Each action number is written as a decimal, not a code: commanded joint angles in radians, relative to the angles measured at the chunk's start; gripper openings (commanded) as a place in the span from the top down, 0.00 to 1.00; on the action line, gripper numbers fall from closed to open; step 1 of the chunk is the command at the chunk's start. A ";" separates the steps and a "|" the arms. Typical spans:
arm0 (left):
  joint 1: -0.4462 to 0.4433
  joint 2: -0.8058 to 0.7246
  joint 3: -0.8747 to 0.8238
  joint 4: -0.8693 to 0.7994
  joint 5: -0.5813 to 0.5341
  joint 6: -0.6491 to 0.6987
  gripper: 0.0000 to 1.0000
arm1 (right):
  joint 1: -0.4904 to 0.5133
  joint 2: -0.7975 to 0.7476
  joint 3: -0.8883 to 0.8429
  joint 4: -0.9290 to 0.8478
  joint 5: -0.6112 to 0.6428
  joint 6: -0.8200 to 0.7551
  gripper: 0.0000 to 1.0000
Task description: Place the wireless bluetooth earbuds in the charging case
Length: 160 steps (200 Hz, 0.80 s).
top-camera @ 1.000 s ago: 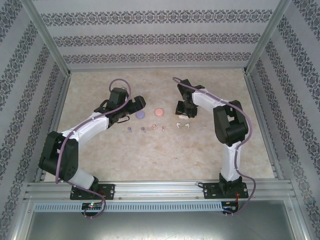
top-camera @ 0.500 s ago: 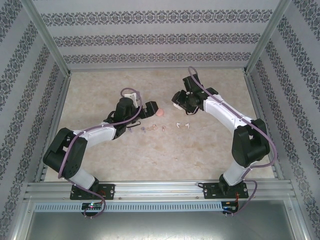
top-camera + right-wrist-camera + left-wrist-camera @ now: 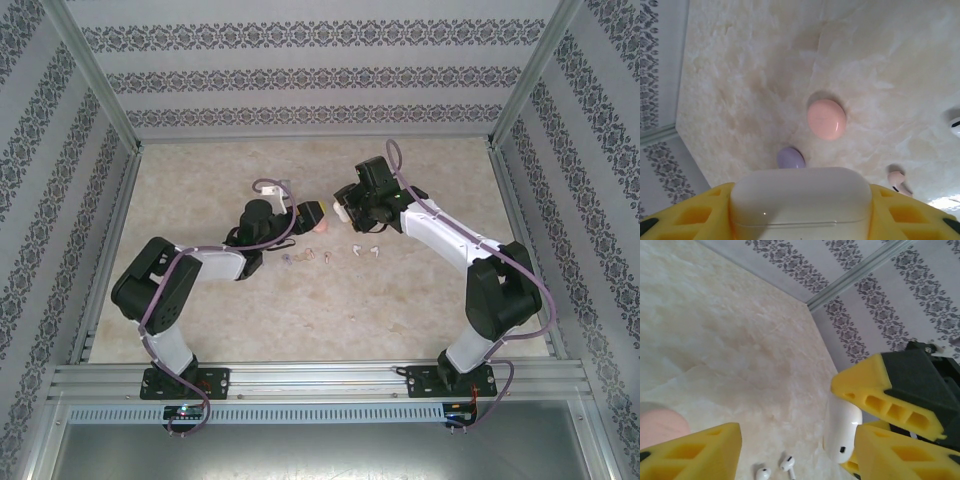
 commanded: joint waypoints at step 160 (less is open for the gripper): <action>-0.068 0.117 0.078 0.148 0.066 -0.027 0.46 | 0.042 0.007 0.034 0.048 -0.006 0.064 0.57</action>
